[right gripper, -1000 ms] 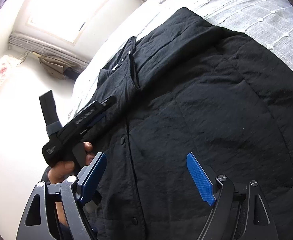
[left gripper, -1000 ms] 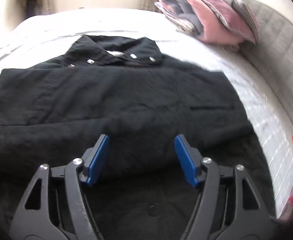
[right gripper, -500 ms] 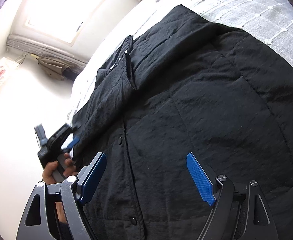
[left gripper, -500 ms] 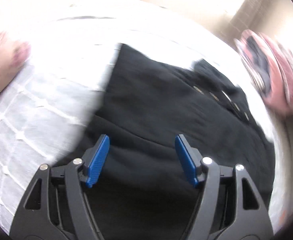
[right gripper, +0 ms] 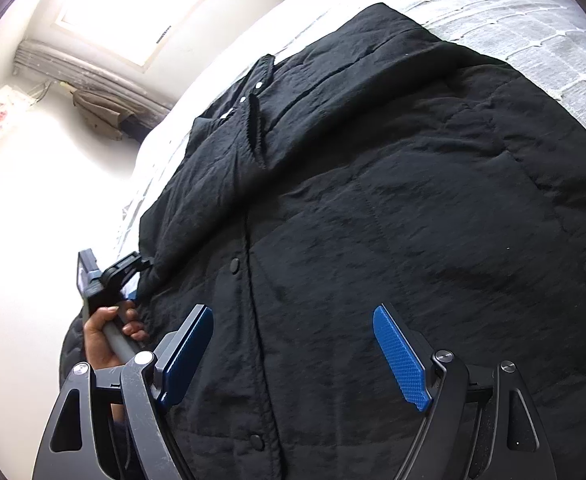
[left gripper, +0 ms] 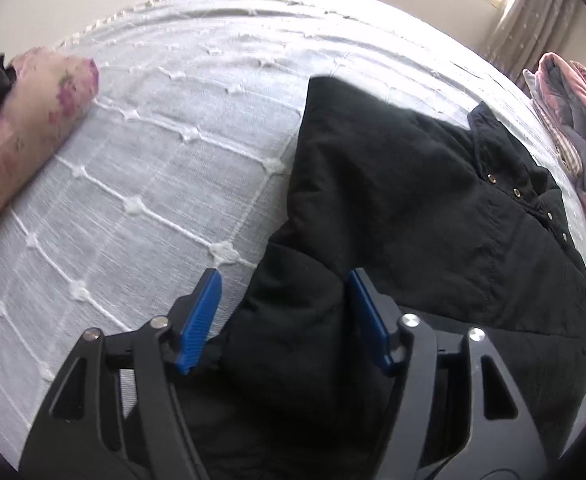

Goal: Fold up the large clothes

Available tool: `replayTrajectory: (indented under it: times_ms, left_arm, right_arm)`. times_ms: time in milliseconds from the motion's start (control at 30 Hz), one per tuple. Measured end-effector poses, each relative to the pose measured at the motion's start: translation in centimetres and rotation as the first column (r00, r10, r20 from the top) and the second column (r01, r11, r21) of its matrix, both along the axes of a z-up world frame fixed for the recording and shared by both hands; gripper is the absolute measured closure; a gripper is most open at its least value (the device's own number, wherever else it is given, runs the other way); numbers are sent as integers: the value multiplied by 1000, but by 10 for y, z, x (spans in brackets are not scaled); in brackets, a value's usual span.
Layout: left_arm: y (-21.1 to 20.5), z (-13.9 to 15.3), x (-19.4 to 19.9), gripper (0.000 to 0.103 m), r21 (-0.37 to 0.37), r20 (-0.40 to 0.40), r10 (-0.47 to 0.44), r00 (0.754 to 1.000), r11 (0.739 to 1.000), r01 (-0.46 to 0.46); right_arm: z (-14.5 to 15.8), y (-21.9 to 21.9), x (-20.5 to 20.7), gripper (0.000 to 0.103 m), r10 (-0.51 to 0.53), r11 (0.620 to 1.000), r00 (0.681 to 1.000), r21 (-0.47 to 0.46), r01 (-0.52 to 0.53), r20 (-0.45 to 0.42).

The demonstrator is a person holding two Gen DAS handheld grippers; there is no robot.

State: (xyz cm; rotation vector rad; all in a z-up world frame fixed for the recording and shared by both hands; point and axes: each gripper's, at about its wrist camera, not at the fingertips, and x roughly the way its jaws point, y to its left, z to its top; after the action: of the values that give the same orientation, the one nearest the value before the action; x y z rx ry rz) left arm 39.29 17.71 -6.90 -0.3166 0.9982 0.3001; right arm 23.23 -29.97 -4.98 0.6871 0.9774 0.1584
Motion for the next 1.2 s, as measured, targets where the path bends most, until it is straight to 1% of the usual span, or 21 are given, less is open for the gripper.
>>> replayTrajectory:
  times_ms: [67,100,167,233,367,533,667,733,800,833,867,900,933,967,1033,1067,1100,1133,1200]
  left_arm:
    - [2,12,-7,38,24,6,-12,1000,1000,12]
    - [5,18,-12,38,22,18,-18,1000,1000,17]
    - [9,31,-28,38,-3,50,-23,999,1000,23]
    - [15,39,-48,38,-31,63,-24,998,999,26]
    - [17,49,-87,38,-63,48,-57,997,996,60]
    - [29,60,-161,38,-115,43,-105,994,987,109]
    - [35,68,-224,38,-118,62,-84,995,989,91]
    - [32,71,-250,36,-99,79,-94,992,990,102]
    - [26,75,-276,32,-55,107,-89,990,994,95]
    - [22,75,-287,29,-51,115,-94,989,994,101]
    - [19,76,-295,29,-61,121,-107,987,991,115]
    - [17,76,-305,29,-81,129,-120,984,988,131]
    - [16,77,-312,29,-95,139,-114,984,987,128]
    - [18,77,-319,29,-105,148,-100,984,988,117]
    - [27,78,-334,28,-123,180,-46,983,990,69]
    - [34,77,-343,25,-130,206,-12,979,991,39]
    - [39,75,-350,23,-125,214,12,977,992,15]
    - [44,70,-356,23,-115,205,28,978,993,-4]
    - [49,61,-361,23,-103,171,14,985,995,3]
  right_arm:
    - [1,-1,-1,19,-1,1000,1000,0,1,2]
    - [2,-1,-2,19,-1,1000,1000,1,1,6]
    - [3,-1,-2,19,3,1000,1000,-5,-3,14]
    - [2,0,-1,19,7,1000,1000,-8,-7,10]
    - [1,2,-1,19,8,1000,1000,1,-8,4]
    - [7,-1,-3,19,-9,999,1000,-41,10,24]
    - [10,-2,-5,19,-11,999,999,-53,13,38]
    - [17,1,-7,19,-4,997,998,-82,9,64]
    - [28,9,-11,19,13,991,994,-136,1,107]
    - [34,14,-14,19,27,986,991,-168,-5,132]
    - [41,21,-18,19,48,977,985,-215,-12,165]
    - [46,25,-21,19,61,970,982,-244,-16,181]
    - [52,32,-26,19,81,957,976,-291,-19,201]
    - [58,39,-32,19,104,937,969,-348,-21,223]
    - [65,49,-46,19,155,902,955,-430,-33,251]
    - [66,51,-56,19,169,897,951,-440,-39,261]
    - [64,50,-68,19,171,901,948,-432,-40,269]
    - [59,47,-85,19,171,910,946,-412,-44,276]
    - [46,41,-119,19,172,923,942,-381,-53,287]
